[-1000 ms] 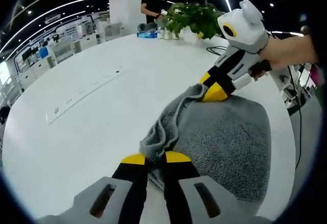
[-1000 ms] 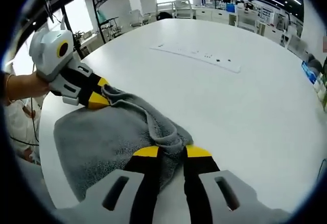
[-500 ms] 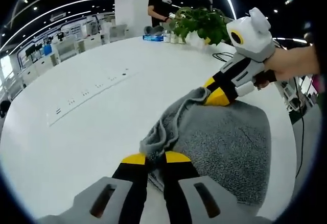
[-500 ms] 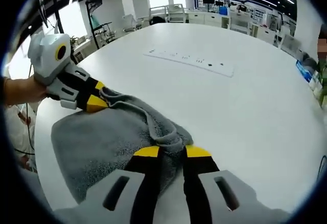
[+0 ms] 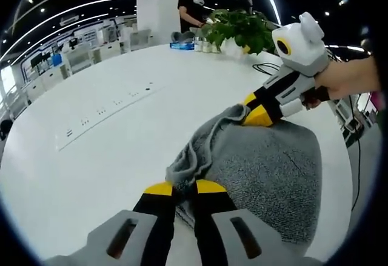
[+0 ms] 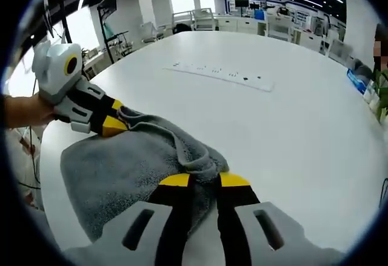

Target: Fold the towel on the table until its edges align and the towel forms a compact rectangular stack.

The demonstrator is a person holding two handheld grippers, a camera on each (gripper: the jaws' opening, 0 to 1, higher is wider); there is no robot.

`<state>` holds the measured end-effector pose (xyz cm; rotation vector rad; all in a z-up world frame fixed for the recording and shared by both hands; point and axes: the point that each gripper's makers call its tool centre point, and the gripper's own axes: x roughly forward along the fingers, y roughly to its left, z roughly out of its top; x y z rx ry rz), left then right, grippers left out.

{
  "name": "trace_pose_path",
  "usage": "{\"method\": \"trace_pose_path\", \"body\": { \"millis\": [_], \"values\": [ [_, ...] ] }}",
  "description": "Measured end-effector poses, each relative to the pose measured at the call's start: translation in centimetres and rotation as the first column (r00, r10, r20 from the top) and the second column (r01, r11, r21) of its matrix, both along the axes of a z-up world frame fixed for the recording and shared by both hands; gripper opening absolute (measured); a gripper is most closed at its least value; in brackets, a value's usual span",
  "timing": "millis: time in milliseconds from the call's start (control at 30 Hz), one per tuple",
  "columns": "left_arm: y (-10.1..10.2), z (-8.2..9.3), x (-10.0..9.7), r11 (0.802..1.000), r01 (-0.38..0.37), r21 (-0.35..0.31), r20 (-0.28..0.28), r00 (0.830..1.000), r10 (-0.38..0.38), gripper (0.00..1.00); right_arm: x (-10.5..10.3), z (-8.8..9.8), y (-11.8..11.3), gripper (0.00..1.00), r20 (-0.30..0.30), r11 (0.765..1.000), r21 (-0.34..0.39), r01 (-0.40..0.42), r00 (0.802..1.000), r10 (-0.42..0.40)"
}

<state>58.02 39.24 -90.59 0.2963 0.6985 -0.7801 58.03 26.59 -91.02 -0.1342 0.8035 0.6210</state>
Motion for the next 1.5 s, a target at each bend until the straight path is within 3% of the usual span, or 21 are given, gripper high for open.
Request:
{"method": "trace_pose_path", "body": {
  "millis": [133, 267, 367, 433, 567, 633, 767, 900, 967, 1067, 1233, 1367, 1500],
  "values": [
    [0.0, 0.1, -0.1, 0.999, -0.028, 0.019, -0.012, 1.0, 0.028, 0.11, 0.0, 0.1, -0.4, 0.15, -0.024, 0.993, 0.082, 0.085, 0.996, -0.084],
    [0.1, 0.6, 0.0, 0.998, -0.037, 0.051, 0.022, 0.999, 0.036, 0.15, -0.1, 0.7, -0.3, 0.16, 0.001, 0.996, 0.066, 0.058, 0.998, -0.058],
    [0.4, 1.3, 0.0, 0.999, -0.053, -0.004, 0.023, 0.998, 0.053, 0.17, 0.2, 1.9, -0.8, 0.19, 0.013, 0.986, 0.125, 0.11, 0.994, -0.112],
    [0.7, 1.7, 0.1, 0.997, -0.069, -0.02, 0.02, 0.997, 0.07, 0.21, -0.2, 2.8, -0.5, 0.2, 0.023, 0.983, 0.156, 0.096, 0.995, -0.101],
    [0.1, 4.2, 0.2, 0.993, -0.072, -0.097, 0.081, 0.993, 0.08, 0.23, -0.5, 3.7, -0.2, 0.24, 0.069, 0.985, 0.154, 0.079, 0.993, -0.091],
    [-0.6, 5.1, 0.0, 0.984, -0.07, -0.165, 0.066, 0.994, 0.082, 0.22, -0.8, 4.1, -0.2, 0.24, 0.089, 0.986, 0.151, 0.063, 0.993, -0.078],
    [-0.5, 5.8, -0.3, 0.991, -0.063, -0.121, 0.102, 0.992, 0.075, 0.24, -0.9, 5.1, -0.3, 0.28, 0.098, 0.98, 0.182, 0.082, 0.99, -0.102],
    [-0.4, 6.8, -0.9, 0.99, -0.081, -0.111, 0.125, 0.988, 0.095, 0.27, -1.6, 6.4, 0.3, 0.33, 0.126, 0.98, 0.194, 0.043, 0.99, -0.068],
    [-0.4, 7.4, -1.3, 0.99, -0.081, -0.115, 0.134, 0.986, 0.096, 0.27, -2.1, 6.9, 0.3, 0.34, 0.14, 0.982, 0.189, 0.025, 0.989, -0.052],
    [-0.5, 8.7, -2.4, 0.977, -0.09, -0.192, 0.115, 0.987, 0.113, 0.28, -2.7, 7.6, 0.1, 0.34, 0.152, 0.981, 0.192, 0.015, 0.987, -0.044],
    [0.6, 9.5, -4.2, 0.982, -0.082, -0.171, 0.136, 0.985, 0.106, 0.43, -3.7, 8.5, -0.5, 0.37, 0.164, 0.979, 0.203, 0.013, 0.985, -0.047],
    [1.8, 10.5, -4.9, 0.974, -0.128, -0.185, 0.167, 0.973, 0.16, 0.46, -4.5, 9.1, -0.9, 0.48, 0.179, 0.983, 0.182, 0.013, 0.983, -0.046],
    [2.0, 11.2, -6.2, 0.972, -0.136, -0.191, 0.173, 0.97, 0.17, 0.55, -5.6, 9.7, -0.8, 0.49, 0.19, 0.985, 0.174, -0.006, 0.981, -0.028]
  ]
}}
